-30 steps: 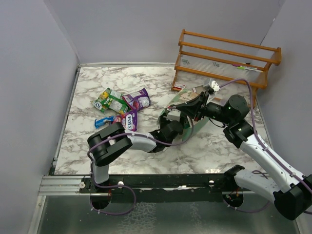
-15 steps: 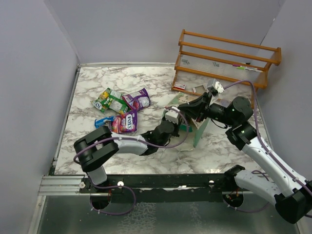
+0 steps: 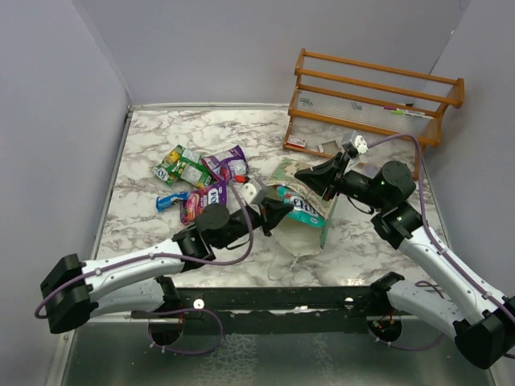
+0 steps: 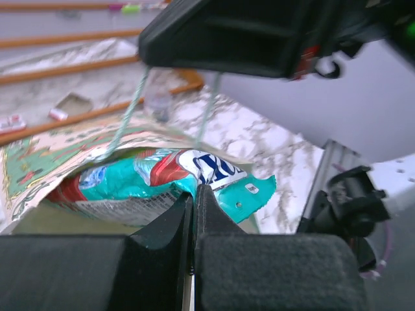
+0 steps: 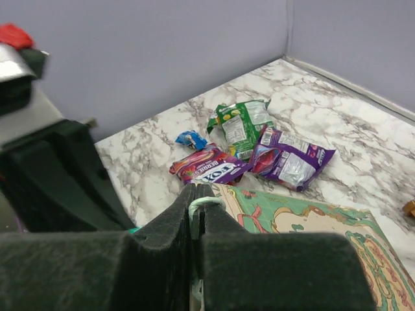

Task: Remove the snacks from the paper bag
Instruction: Take out the snack from the paper bag, then place the snack at the center of the board.

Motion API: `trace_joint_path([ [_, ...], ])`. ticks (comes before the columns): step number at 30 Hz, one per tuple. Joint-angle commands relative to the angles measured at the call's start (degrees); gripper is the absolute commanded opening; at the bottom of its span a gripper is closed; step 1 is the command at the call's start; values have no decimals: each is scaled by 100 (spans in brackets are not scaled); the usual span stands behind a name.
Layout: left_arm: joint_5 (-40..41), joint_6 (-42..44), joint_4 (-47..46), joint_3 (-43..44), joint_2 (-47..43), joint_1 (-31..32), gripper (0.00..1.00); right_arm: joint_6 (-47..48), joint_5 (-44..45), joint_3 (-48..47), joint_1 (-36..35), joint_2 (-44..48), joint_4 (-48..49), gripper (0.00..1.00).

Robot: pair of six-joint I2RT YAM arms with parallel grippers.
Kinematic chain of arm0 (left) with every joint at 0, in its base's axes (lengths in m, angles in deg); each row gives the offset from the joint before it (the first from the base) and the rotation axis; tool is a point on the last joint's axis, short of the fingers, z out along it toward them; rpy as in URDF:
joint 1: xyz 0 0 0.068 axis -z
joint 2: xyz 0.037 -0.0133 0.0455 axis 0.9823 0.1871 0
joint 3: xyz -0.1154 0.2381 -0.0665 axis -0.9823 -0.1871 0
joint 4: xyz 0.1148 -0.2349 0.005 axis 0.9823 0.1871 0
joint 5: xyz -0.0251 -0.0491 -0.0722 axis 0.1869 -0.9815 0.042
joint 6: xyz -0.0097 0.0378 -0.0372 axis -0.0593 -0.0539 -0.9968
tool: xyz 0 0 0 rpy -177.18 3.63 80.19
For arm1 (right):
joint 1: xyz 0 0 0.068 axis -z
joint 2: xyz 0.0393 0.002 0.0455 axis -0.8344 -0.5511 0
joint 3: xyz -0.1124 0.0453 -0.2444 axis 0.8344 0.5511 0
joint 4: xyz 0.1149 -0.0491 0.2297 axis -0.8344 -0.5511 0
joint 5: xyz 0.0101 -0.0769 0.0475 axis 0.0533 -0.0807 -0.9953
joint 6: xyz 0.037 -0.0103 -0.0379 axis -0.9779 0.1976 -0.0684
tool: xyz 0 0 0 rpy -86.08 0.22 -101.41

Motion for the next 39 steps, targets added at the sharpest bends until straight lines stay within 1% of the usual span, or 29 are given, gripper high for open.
trace_joint_path([
  [1, -1195, 596, 477, 64, -973, 5, 0, 72, 609, 74, 5, 62, 42, 2],
  [4, -1244, 973, 1262, 259, -1479, 0, 0, 69, 1107, 97, 5, 217, -27, 2],
  [7, -1015, 1346, 2150, 618, -1872, 4, 0, 34, 1719, 176, 5, 418, -121, 2],
  [9, -639, 1503, 2698, 960, -2096, -2, 0, -21, 2058, 286, 5, 558, -96, 2],
  [11, -78, 1612, 3229, 1387, -2291, 4, 0, -46, 2232, 351, 5, 614, -37, 2],
  [13, 691, 1760, 3630, 1853, -2415, 4, 0, 0, 2308, 311, 5, 610, -100, 2],
  [14, 1292, 1816, 3789, 2061, -2412, -3, 0, -1, 2330, 256, 5, 596, -176, 2],
  [16, 2729, 1940, 3884, 2384, -2239, 4, 0, -50, 2315, 147, 5, 568, -345, 2],
  [17, 3671, 2042, 3896, 2505, -2058, 4, 0, -106, 2303, 87, 5, 570, -463, 2],
  [18, 4256, 2174, 3849, 2597, -1856, -2, 0, -161, 2275, 57, 5, 587, -565, 2],
  [19, 4723, 2335, 3801, 2687, -1589, -10, 0, -207, 2231, 72, 5, 604, -575, 2],
  [21, 5135, 2571, 3614, 2805, -1124, -115, 0, -228, 2167, 118, 5, 638, -492, 2],
  [24, 4935, 2205, 3376, 2742, -699, -617, 0, -244, 2149, 54, 5, 629, -620, 2],
  [28, 4251, 1356, 3355, 2421, -381, -1579, 0, -261, 2006, -56, 5, 590, -862, 2],
  [31, 3396, 741, 3487, 2332, -58, -2370, 0, -255, 2042, -89, 5, 653, -971, 2],
  [33, 2672, 481, 3334, 2230, 164, -2913, 0, -264, 2072, -66, 5, 746, -980, 2],
  [35, 1795, 198, 3296, 2324, 508, -3394, 0, -277, 2071, -47, 5, 837, -976, 2],
  [37, 1064, -79, 3612, 2727, 931, -3700, 0, -275, 2045, -42, 5, 908, -972, 2],
  [39, 562, -19, 3771, 3045, 1224, -3827, 0, -268, 2032, -64, 5, 943, -1007, 2],
])
